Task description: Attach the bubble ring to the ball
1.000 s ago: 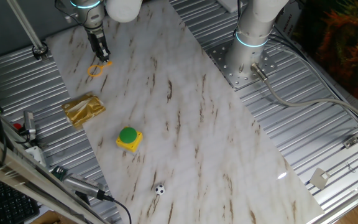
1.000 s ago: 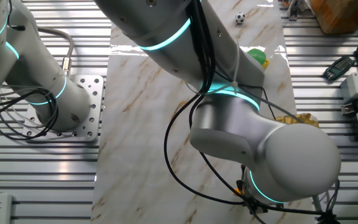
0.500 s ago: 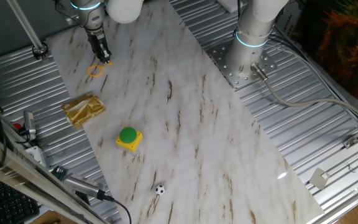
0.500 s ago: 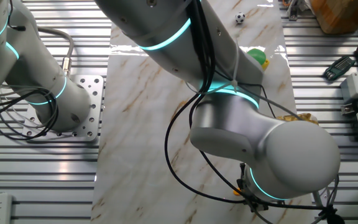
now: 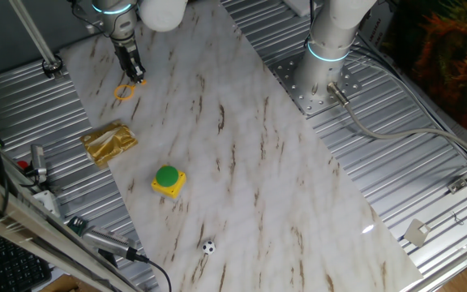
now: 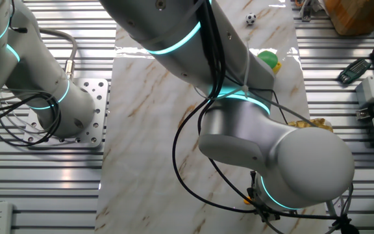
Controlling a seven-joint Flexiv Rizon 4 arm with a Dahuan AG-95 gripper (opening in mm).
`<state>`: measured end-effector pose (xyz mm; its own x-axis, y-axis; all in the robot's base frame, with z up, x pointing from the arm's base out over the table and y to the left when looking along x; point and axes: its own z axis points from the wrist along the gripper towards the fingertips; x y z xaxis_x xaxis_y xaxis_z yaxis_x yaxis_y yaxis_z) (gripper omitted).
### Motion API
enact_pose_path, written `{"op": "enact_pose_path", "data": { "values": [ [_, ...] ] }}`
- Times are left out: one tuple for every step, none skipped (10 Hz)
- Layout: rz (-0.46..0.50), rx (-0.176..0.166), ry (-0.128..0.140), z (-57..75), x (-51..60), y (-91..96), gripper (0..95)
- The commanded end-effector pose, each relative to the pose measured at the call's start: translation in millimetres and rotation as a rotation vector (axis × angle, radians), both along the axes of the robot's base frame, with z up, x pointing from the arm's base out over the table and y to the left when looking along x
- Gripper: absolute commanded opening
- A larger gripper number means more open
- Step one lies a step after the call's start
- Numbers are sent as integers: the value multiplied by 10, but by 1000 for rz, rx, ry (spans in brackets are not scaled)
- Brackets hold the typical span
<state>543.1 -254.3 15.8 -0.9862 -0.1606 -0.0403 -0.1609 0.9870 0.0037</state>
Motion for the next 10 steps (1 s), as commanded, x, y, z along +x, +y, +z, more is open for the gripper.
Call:
{"op": "enact_pose_path", "data": {
  "values": [
    [3,1,0,2,2,7,190],
    [7,1,-1,0,2,8,190],
    [8,2,-1,-1,2,9,190],
    [8,1,-1,-3,2,11,190],
    [8,2,-2,-13,1,11,190],
    [9,2,-2,-21,2,12,190],
    [9,3,-2,-25,4,14,190],
    [9,3,-2,-30,5,15,190],
    [9,4,-3,-35,6,15,190],
    [8,4,-2,-37,5,16,190]
  ]
}}
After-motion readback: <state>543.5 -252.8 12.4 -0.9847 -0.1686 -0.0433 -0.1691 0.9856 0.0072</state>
